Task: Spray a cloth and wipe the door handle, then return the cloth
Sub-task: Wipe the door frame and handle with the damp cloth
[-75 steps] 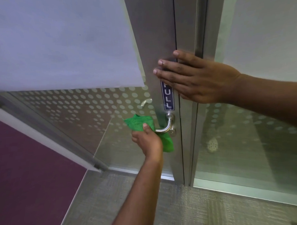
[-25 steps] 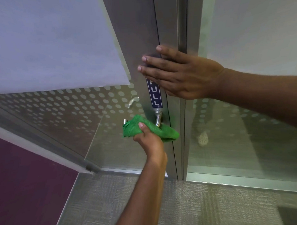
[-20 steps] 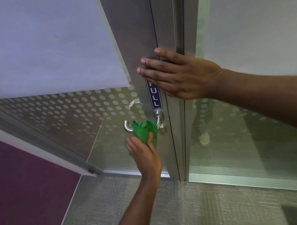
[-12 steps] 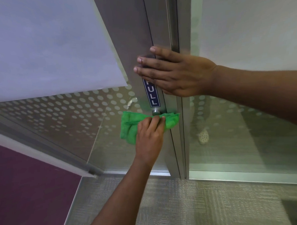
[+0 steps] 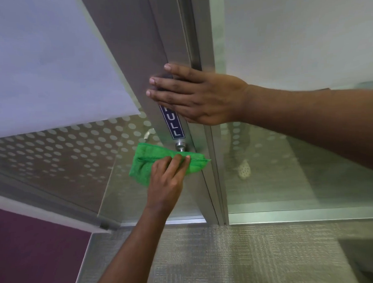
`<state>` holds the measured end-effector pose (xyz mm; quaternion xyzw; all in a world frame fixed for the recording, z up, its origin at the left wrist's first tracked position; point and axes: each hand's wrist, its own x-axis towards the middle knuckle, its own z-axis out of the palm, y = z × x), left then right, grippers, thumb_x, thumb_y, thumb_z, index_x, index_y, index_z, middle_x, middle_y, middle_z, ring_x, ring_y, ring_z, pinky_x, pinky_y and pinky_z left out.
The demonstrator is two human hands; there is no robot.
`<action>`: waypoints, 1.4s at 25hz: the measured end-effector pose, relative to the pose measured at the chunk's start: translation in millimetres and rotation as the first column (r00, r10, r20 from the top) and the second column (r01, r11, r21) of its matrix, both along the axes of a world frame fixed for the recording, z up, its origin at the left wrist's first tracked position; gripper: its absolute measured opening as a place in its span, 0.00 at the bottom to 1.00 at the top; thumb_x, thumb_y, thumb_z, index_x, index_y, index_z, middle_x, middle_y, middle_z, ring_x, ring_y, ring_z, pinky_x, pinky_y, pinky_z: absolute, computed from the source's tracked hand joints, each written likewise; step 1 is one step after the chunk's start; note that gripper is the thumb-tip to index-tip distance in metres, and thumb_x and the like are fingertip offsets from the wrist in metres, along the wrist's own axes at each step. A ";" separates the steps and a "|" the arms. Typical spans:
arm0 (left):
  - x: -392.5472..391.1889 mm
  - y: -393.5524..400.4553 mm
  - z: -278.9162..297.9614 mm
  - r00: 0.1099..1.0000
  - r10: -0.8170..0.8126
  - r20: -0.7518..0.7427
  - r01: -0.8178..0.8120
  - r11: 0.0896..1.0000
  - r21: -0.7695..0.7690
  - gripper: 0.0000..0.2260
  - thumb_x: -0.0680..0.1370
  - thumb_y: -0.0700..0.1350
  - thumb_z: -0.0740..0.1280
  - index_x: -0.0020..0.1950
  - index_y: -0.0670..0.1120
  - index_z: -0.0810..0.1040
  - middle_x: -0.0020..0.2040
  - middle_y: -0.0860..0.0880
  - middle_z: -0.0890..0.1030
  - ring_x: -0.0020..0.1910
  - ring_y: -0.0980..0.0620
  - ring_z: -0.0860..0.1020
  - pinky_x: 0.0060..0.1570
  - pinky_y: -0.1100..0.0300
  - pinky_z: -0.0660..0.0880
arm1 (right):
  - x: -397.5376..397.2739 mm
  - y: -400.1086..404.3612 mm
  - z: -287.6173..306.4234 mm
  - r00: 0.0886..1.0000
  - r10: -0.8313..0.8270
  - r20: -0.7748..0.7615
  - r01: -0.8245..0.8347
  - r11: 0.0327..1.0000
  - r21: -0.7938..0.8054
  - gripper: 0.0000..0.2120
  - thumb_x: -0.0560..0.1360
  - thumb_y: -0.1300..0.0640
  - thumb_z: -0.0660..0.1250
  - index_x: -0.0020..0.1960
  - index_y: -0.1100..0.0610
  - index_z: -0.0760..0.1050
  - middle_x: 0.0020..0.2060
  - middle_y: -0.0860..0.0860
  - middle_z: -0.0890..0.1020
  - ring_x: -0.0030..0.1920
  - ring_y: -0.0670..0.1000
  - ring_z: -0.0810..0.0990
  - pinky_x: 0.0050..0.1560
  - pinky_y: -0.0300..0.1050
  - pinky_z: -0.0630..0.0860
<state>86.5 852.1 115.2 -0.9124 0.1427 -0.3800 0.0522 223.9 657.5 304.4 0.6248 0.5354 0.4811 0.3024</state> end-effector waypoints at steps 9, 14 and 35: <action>-20.1 -6.7 -5.4 0.977 0.208 -0.048 -0.213 0.949 -0.233 0.21 0.75 0.41 0.77 0.67 0.43 0.83 0.61 0.44 0.84 0.59 0.45 0.72 0.58 0.48 0.71 | 1.7 -2.6 -1.7 1.000 -0.001 0.005 0.001 1.000 -0.001 0.29 0.90 0.51 0.47 0.85 0.68 0.55 0.84 0.62 0.64 0.84 0.63 0.61 0.84 0.63 0.54; -36.1 -53.0 -3.9 0.944 0.279 -0.173 -0.256 0.292 -0.922 0.18 0.83 0.42 0.69 0.72 0.40 0.78 0.71 0.47 0.69 0.67 0.53 0.71 0.66 0.70 0.71 | 2.8 -5.4 -0.4 1.000 -0.007 0.026 0.008 1.000 -0.015 0.30 0.90 0.51 0.45 0.85 0.67 0.55 0.84 0.62 0.64 0.84 0.63 0.61 0.84 0.63 0.55; -19.3 -35.9 29.1 0.991 -0.043 0.124 -0.014 -0.974 -0.227 0.18 0.89 0.47 0.55 0.73 0.42 0.77 0.66 0.41 0.84 0.65 0.44 0.83 0.59 0.47 0.84 | -1.0 -4.3 -0.2 1.000 0.000 0.030 0.001 1.000 -0.014 0.28 0.90 0.52 0.45 0.85 0.69 0.56 0.83 0.63 0.65 0.84 0.64 0.62 0.84 0.65 0.54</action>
